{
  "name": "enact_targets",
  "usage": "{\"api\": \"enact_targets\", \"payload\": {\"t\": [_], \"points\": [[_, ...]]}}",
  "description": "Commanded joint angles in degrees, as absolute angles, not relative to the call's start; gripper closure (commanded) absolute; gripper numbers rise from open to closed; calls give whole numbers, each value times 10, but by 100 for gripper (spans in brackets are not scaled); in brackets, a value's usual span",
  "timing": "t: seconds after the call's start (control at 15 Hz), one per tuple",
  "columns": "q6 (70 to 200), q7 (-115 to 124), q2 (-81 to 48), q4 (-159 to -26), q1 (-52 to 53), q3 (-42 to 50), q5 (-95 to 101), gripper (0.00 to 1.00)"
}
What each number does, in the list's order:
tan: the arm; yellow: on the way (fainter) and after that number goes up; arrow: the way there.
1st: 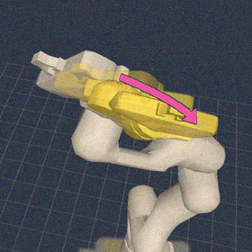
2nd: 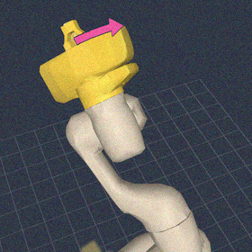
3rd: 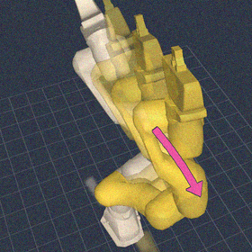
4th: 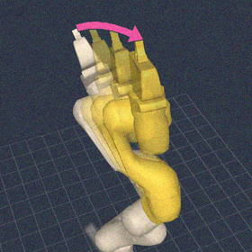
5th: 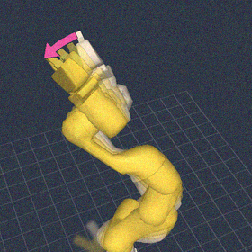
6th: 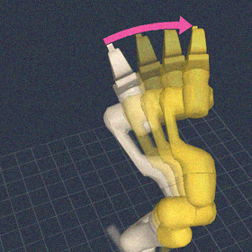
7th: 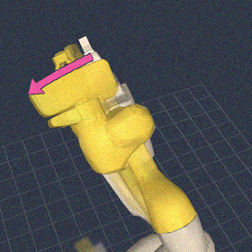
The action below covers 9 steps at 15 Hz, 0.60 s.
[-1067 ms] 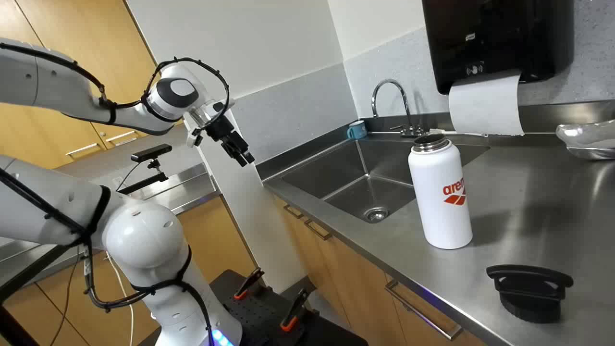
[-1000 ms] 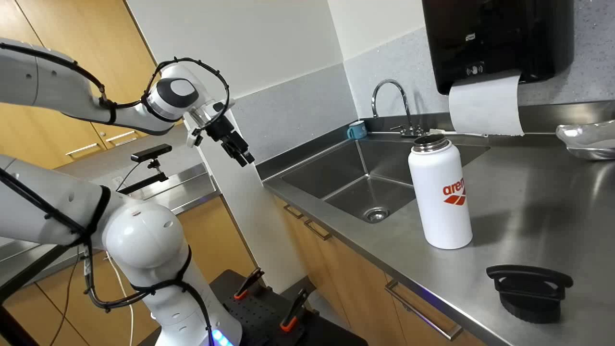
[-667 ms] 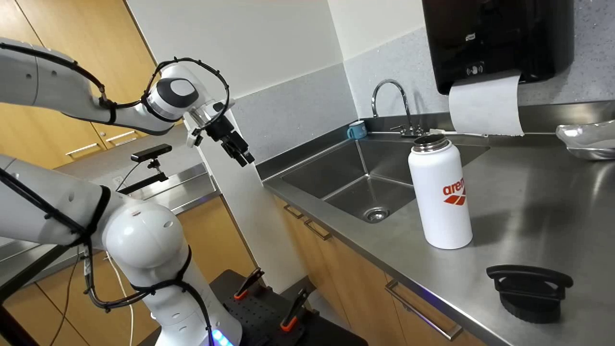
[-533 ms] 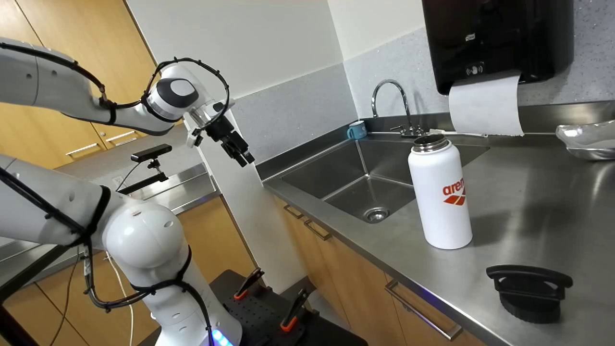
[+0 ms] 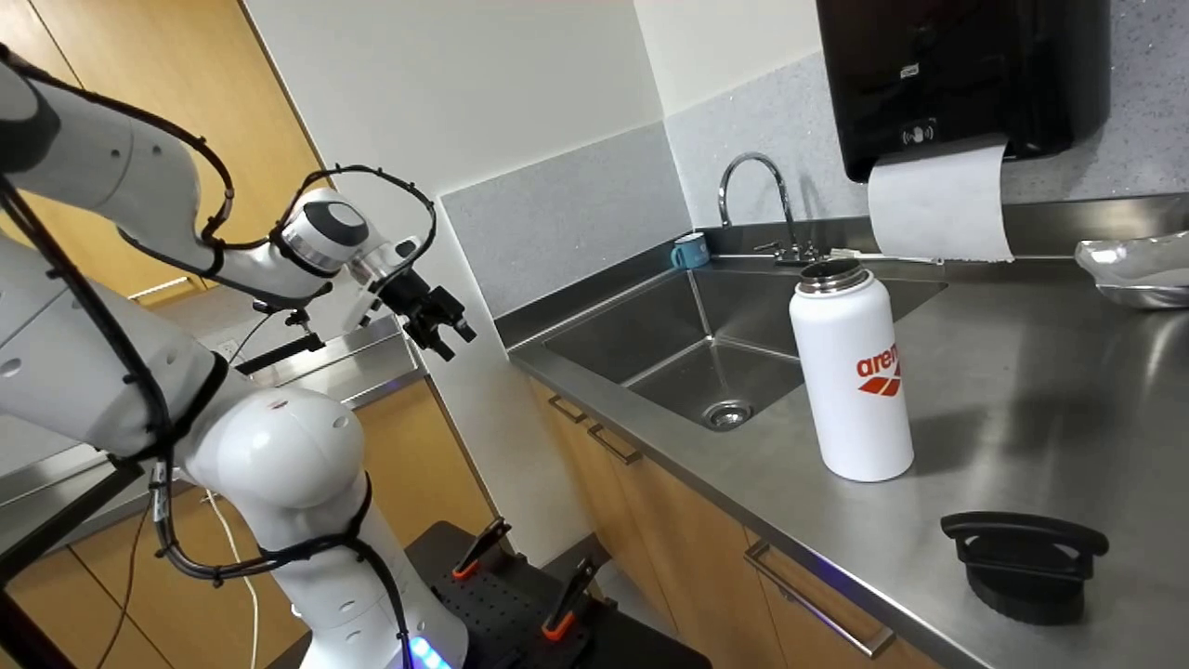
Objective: Open the door of the cabinet on the left
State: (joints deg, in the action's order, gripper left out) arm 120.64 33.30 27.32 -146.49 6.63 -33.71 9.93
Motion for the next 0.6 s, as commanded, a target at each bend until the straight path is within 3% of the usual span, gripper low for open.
{"api": "enact_targets", "payload": {"t": [0.0, 0.53], "points": [[1229, 352, 165, -1429, 72, -375, 180, 0], [1220, 489, -44, -1386, 126, -401, 439, 0]]}}
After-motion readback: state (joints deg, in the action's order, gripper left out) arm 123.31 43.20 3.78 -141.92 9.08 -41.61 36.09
